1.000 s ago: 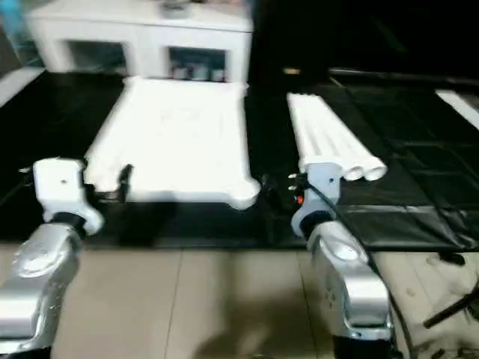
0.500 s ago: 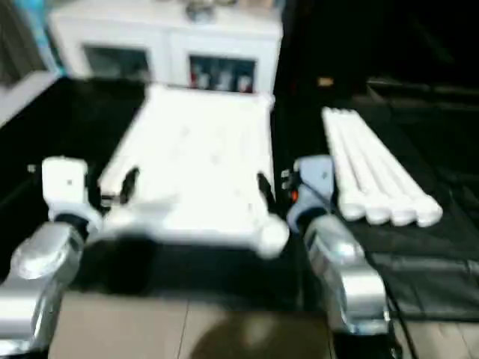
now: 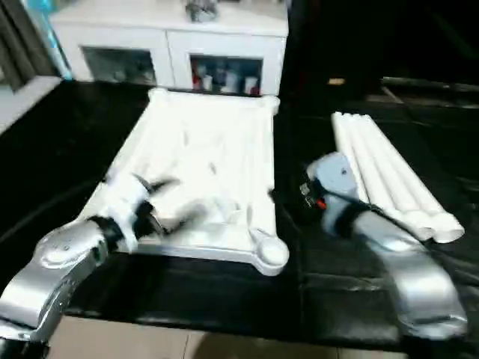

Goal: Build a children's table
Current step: Move to table

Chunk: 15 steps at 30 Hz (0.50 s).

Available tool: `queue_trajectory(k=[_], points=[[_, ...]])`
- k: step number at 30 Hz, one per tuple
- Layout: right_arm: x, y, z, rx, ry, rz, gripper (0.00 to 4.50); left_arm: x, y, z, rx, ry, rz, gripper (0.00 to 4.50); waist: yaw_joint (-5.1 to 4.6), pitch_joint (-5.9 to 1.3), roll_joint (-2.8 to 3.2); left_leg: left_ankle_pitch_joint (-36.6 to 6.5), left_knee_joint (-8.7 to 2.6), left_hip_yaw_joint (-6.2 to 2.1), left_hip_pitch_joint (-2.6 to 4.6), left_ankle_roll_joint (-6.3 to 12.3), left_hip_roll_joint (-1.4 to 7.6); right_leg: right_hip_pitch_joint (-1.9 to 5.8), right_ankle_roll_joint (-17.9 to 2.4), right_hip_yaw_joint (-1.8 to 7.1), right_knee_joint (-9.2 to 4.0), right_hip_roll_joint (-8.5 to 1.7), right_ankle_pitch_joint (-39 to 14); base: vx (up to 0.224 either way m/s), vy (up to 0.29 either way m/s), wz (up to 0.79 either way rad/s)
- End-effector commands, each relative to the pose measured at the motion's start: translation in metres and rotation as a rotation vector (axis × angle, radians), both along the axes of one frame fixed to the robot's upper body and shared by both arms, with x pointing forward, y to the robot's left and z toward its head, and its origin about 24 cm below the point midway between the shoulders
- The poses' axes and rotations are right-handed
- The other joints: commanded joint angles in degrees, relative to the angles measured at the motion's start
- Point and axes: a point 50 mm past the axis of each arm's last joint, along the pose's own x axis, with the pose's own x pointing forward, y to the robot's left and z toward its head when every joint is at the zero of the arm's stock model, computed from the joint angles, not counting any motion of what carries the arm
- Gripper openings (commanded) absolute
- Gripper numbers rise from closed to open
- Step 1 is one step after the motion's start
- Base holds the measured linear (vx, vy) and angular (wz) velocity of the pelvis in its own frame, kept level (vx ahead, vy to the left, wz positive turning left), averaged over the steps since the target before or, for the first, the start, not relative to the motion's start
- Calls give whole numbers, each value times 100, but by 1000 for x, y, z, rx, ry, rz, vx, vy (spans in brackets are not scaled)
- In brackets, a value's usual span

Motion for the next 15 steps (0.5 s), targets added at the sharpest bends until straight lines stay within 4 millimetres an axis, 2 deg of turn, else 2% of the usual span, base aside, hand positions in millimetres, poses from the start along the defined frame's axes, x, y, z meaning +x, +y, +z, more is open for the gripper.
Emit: queue_trajectory(k=[1,3,4,5,8,9,10,11,13,15], points=[[-9,0,1,-37,41,101,450,-4,-8,-4,29,72,-154,443,-12,-208,-38,-1302,-544,-138,43,27,430,193,-973,333,-572,-582,-1956,0,0,0],[-16,-3,1,-78,77,156,450,-6,-11,-8,68,103,-228,416,-6,-223,-51,-955,-532,-99,17,145,434,191,-1003,330,-562,-575,-1604,0,0,0],[-19,-5,1,-98,96,183,450,-6,-13,-11,91,105,-254,407,-19,-235,-6,-788,-525,-88,-9,212,436,205,-1058,324,-540,-581,-1394,0,0,0],[-23,-7,0,-113,121,207,450,-5,-15,-13,102,120,-275,407,-21,-244,-21,-702,-510,-75,-24,300,430,212,-1048,322,-555,-579,-1333,0,0,0],[-34,-12,-1,-162,198,277,450,-2,-20,-19,148,177,-338,395,-10,-274,10,-494,-470,-72,-26,427,437,212,-1139,309,-541,-572,-1059,0,0,0],[-37,-13,-2,-178,224,296,450,0,-22,-21,171,190,-358,381,-8,-280,15,-471,-464,-71,-21,446,445,203,-1186,308,-525,-574,-970,0,0,0],[-40,-15,-1,-199,247,314,450,4,-24,-25,197,229,-364,365,-22,-281,19,-423,-467,-75,-53,485,435,223,-1226,295,-519,-568,-887,0,0,0],[-40,-16,-1,-207,251,314,450,8,-25,-25,204,247,-362,365,-11,-291,59,-405,-454,-76,-34,492,435,207,-1267,291,-511,-572,-837,0,0,0],[-41,-16,0,-215,258,318,450,11,-25,-26,210,268,-357,359,-26,-296,38,-352,-455,-76,-56,499,432,228,-1336,282,-511,-572,-721,0,0,0],[-45,-16,0,-227,279,334,450,17,-27,-27,218,298,-348,332,-28,-303,81,-338,-445,-77,-46,504,438,234,-1391,280,-503,-576,-645,0,0,0]])
